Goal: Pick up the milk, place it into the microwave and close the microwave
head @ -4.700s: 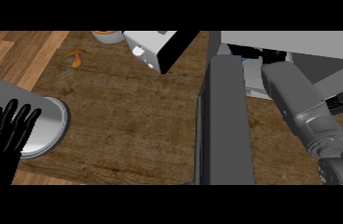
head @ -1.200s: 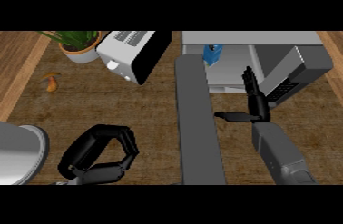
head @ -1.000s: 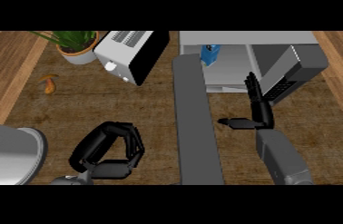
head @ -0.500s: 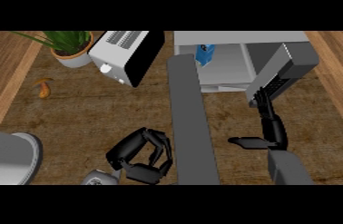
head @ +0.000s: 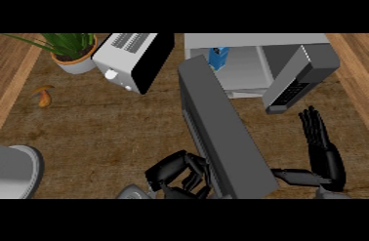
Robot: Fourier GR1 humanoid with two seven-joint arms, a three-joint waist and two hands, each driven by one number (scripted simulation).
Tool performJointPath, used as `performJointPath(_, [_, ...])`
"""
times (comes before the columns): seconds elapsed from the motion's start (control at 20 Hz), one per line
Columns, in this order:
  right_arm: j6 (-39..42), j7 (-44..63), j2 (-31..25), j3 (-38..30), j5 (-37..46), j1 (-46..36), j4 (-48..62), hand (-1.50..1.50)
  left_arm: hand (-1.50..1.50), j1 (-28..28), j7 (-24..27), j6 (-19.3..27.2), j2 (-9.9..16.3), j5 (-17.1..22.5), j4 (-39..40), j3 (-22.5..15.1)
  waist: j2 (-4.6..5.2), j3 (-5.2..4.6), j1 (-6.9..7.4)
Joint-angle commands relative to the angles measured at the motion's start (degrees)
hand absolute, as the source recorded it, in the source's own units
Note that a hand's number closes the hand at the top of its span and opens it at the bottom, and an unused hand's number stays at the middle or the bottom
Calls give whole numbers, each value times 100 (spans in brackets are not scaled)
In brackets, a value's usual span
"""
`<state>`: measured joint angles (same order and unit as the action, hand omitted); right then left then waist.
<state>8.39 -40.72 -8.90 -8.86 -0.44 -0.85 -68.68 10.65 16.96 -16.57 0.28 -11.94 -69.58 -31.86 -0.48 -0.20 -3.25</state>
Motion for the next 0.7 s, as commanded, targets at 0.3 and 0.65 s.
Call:
performJointPath(0.3, [916,852,-287,-43,-973,1045,-2051,-150,150,1192,-404,2448,-25,1524,740,-2087,75,1,-184])
performJointPath(0.65, [1170,1323,-579,-93,-1327,839,-2655,-150,150,1538,-19,3698,-23,2551,758,-2443,138,-15,-402])
